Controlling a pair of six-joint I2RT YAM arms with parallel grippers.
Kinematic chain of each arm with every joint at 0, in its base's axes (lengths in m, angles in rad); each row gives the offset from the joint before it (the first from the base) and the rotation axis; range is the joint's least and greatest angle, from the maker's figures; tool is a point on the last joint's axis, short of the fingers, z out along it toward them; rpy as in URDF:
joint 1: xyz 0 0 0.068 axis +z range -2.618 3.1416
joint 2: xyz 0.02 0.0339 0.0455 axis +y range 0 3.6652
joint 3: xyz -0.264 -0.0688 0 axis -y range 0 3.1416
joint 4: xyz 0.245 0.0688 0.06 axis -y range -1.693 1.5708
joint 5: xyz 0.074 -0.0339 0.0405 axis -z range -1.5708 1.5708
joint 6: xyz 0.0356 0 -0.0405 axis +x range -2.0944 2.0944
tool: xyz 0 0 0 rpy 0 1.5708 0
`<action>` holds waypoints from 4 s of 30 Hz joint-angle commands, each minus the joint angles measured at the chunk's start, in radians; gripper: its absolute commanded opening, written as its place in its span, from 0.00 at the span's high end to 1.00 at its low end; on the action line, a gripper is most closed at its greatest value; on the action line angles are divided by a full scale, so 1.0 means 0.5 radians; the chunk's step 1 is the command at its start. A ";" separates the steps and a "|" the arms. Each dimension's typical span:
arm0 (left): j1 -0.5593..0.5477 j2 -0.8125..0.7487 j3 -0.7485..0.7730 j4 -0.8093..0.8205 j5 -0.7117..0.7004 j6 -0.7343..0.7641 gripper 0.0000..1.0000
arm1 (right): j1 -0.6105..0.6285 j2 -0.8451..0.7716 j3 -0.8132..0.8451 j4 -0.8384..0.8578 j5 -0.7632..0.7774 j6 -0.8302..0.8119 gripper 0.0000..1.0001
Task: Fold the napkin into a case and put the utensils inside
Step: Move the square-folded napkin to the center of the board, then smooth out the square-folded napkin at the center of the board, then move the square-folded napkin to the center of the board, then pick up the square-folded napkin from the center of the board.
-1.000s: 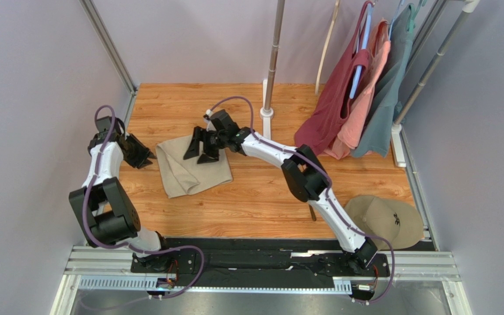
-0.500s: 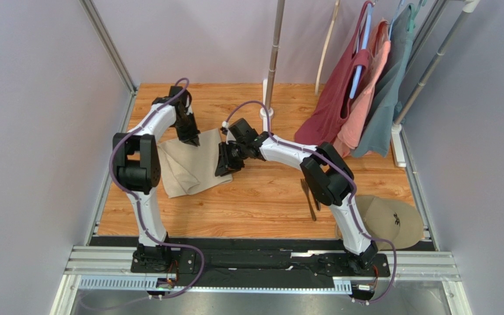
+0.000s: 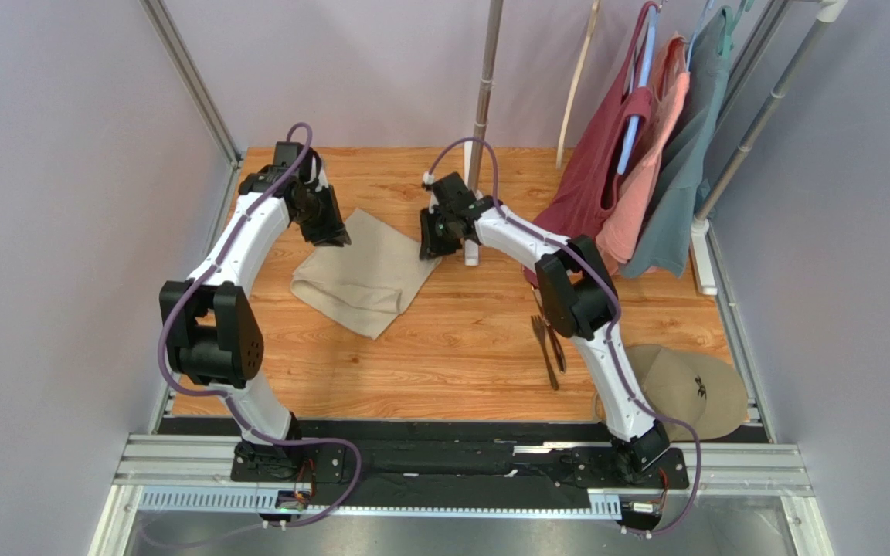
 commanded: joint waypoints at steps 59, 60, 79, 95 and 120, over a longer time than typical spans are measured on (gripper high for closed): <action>0.000 1.083 0.785 -0.460 -0.069 -0.270 0.88 | -0.087 -0.085 -0.114 0.346 -0.553 0.315 0.56; -0.006 1.050 0.639 -0.430 -0.076 -0.301 0.88 | -0.084 -0.024 -0.090 0.337 -0.534 0.306 0.58; -0.220 -0.408 -0.791 0.129 0.264 -0.476 0.51 | 0.011 -0.483 -0.330 -0.191 -0.084 -0.081 0.30; -0.362 -0.668 -1.258 0.043 -0.146 -0.911 0.42 | -0.001 -1.186 -1.350 0.061 -0.074 0.069 0.22; -0.362 -1.027 -1.890 0.650 -0.159 -1.117 0.45 | -0.023 -1.251 -1.740 0.205 -0.166 0.232 0.45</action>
